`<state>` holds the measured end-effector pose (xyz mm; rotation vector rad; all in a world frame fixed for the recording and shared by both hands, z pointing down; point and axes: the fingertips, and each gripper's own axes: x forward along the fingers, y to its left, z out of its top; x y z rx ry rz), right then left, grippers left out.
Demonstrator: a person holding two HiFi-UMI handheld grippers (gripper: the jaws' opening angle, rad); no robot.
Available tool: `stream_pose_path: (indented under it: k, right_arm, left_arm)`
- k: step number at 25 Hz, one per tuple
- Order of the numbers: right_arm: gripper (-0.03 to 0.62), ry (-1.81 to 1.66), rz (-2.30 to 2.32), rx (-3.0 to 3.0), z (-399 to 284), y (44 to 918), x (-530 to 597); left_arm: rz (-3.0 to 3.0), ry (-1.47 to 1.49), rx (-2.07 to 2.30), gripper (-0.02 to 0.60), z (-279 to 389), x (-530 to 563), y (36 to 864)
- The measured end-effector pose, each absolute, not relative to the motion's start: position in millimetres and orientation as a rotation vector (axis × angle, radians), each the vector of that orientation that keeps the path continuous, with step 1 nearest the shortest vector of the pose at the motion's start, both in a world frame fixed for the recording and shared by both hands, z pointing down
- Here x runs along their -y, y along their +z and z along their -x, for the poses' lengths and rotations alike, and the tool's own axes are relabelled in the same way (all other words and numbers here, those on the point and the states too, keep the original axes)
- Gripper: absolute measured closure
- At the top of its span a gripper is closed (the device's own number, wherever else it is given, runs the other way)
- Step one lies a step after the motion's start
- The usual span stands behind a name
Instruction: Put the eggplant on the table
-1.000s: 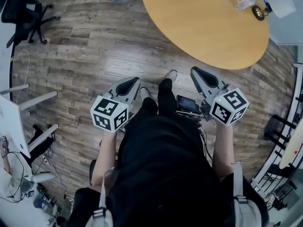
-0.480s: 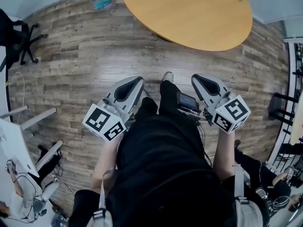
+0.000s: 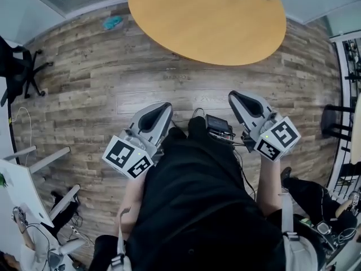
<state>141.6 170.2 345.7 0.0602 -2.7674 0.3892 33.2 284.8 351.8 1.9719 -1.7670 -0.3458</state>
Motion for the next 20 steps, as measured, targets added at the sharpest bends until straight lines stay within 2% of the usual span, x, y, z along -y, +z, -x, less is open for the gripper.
stream_pose_path:
  k: [20]
  right_arm:
    - [0.572,0.345,0.089,2.76,-104,348,-222]
  left_arm:
    - [-1.966,-0.323,1.745,0.571,-20,-318,362]
